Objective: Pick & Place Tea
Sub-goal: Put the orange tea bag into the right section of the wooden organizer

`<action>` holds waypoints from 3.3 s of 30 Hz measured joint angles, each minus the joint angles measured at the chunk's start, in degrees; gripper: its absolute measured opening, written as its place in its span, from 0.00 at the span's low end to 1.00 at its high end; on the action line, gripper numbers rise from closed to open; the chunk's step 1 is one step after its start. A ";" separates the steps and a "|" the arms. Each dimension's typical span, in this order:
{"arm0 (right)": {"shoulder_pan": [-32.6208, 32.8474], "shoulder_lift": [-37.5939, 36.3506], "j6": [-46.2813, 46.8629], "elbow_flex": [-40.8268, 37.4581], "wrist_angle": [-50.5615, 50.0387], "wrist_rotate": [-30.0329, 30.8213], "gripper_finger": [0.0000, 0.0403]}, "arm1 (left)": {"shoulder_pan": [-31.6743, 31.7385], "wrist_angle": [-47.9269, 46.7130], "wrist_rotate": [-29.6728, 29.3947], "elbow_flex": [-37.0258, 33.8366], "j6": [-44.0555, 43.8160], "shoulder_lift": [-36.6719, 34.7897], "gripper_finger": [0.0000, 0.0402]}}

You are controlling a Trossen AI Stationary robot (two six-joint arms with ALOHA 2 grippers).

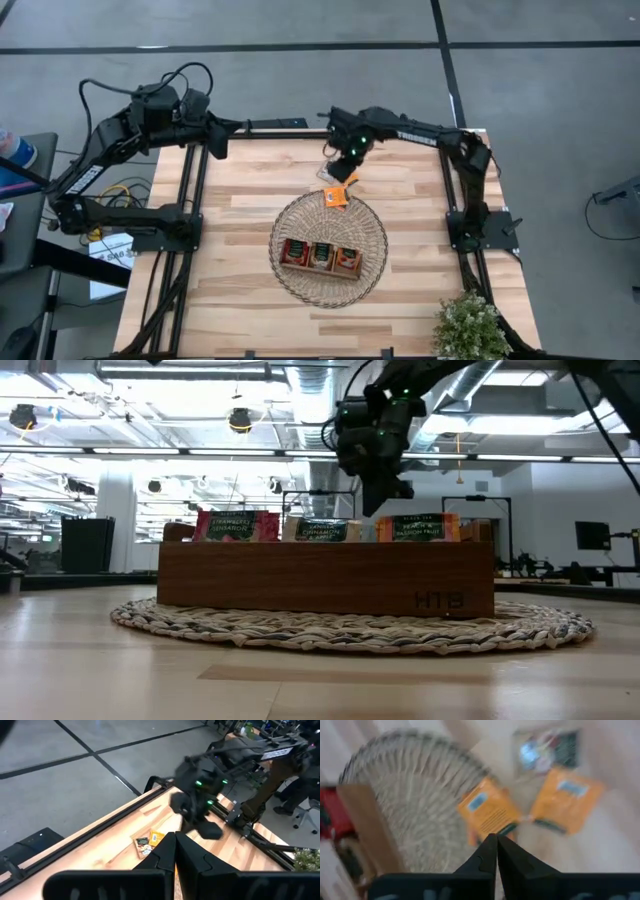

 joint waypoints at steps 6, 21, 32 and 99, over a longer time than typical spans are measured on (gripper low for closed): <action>4.42 -0.05 3.22 -5.02 2.26 -0.50 0.19 | 0.01 -0.29 1.85 0.00 1.00 0.66 0.00; 2.86 9.01 13.07 -5.04 3.37 1.20 0.79 | 0.02 -1.74 5.09 0.00 2.18 0.77 0.00; 3.23 13.25 12.64 -5.03 6.53 1.22 0.75 | 0.02 -1.72 5.55 0.00 2.13 0.75 0.00; 2.55 7.20 5.22 1.51 4.98 -2.89 0.04 | 0.00 -2.12 7.14 0.02 2.33 0.73 0.00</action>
